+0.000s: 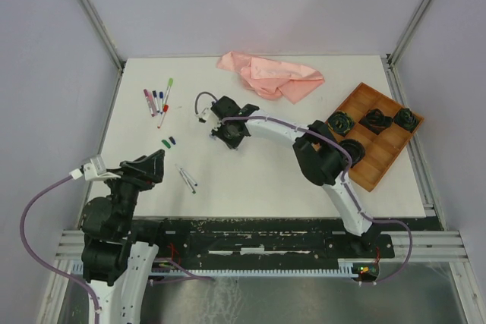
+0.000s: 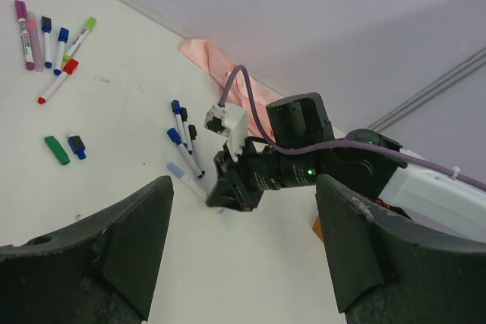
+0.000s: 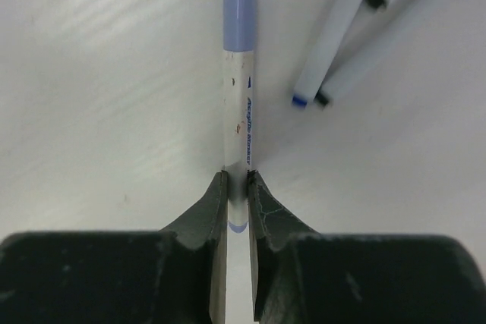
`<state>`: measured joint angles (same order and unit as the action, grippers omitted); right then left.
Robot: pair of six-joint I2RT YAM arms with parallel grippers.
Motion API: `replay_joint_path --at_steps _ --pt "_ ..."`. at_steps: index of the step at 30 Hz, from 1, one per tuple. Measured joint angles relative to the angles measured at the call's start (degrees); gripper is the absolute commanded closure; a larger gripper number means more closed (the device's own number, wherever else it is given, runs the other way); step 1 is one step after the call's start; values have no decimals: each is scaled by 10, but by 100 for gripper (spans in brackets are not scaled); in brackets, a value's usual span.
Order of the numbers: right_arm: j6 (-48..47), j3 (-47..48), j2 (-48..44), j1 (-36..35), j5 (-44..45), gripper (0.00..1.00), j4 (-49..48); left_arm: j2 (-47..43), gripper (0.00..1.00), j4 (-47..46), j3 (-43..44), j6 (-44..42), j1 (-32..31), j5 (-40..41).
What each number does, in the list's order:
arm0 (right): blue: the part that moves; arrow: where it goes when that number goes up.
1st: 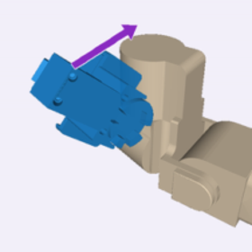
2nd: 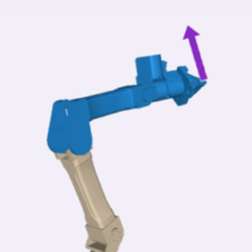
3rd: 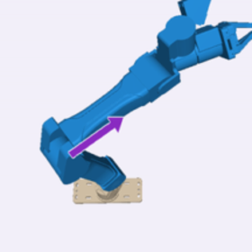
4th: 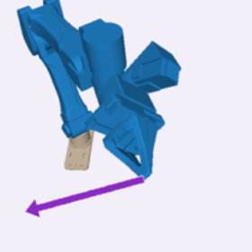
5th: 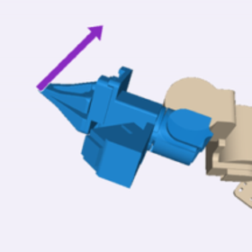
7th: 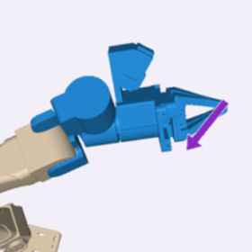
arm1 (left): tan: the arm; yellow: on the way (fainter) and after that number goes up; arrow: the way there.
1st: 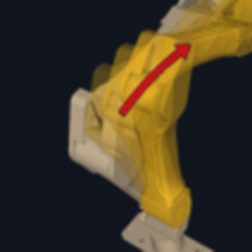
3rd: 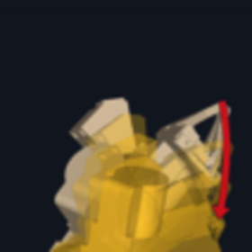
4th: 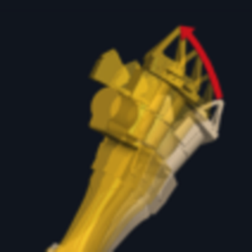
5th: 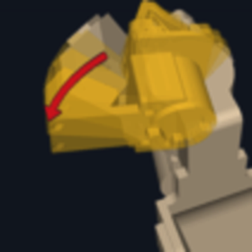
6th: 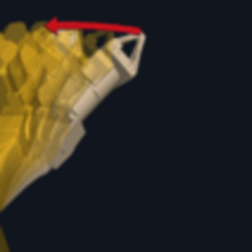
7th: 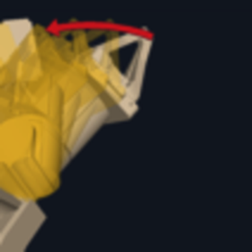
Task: Open the pen caps
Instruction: Pick up the pen from the center of the board.
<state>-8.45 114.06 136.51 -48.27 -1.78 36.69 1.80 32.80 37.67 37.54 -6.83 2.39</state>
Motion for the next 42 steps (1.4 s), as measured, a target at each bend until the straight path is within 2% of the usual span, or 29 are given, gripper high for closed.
replay_joint_path --at_steps 5,8,14,20,32,36,42 --pt "-2 -176 -112 0 -8 87 12 -4 17 -24 -28 20 0 -29" --pt "-9 -272 -176 1 -7 85 13 -4 13 -51 -55 38 0 -57" --pt "-24 -381 -253 21 -19 81 26 4 13 -130 -125 80 0 -122" --pt "-26 -384 -254 49 -43 76 43 31 13 -185 -182 113 0 -160" --pt "-30 -345 -222 48 -45 65 80 38 13 -255 -241 146 0 -197" --pt "-31 -342 -221 42 -33 67 82 63 13 -282 -266 161 0 -214" --pt "-35 -342 -219 36 -7 75 79 97 14 -330 -302 187 0 -226"
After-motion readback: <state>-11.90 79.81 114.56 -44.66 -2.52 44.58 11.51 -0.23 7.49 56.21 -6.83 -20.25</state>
